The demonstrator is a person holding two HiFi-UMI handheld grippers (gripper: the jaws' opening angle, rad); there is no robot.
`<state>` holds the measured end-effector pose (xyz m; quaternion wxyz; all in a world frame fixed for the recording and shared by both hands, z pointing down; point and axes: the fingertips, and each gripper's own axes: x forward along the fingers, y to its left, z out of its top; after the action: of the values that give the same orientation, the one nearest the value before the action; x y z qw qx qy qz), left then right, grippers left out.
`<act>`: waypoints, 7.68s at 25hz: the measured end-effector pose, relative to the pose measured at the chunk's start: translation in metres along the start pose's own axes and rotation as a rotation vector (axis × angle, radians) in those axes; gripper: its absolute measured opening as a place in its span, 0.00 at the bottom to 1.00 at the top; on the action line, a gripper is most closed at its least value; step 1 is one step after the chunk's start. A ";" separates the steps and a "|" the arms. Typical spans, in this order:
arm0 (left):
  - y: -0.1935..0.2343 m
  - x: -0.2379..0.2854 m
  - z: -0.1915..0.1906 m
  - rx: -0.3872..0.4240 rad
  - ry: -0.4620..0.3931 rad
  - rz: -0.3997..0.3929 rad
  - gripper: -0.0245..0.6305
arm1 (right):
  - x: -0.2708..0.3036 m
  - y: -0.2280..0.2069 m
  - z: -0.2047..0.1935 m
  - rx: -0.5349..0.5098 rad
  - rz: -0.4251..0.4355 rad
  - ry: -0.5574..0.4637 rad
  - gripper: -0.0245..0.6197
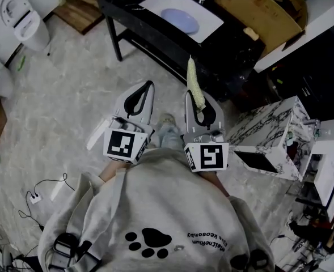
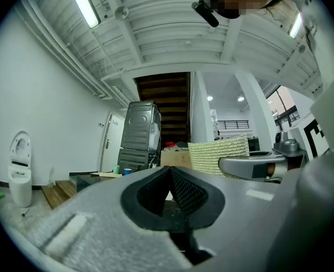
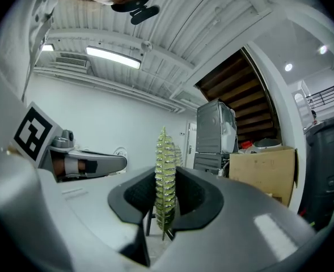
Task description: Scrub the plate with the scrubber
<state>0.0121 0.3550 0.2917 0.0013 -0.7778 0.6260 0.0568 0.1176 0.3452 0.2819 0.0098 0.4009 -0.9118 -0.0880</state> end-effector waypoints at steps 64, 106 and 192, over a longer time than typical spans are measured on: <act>0.252 0.444 -0.090 -0.097 0.208 -0.471 0.04 | 0.424 -0.182 -0.107 0.013 -0.335 0.207 0.15; 0.267 0.563 -0.270 -0.139 0.763 -0.395 0.07 | 0.497 -0.271 -0.275 0.144 -0.247 0.517 0.15; 0.240 0.536 -0.331 -0.518 1.162 -0.246 0.06 | 0.436 -0.298 -0.256 0.049 -0.318 0.604 0.15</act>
<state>-0.0809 -0.2428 0.5892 -0.5191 -0.7228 0.3969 -0.2248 0.0619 -0.2104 0.4606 0.2560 0.5463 -0.7955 0.0562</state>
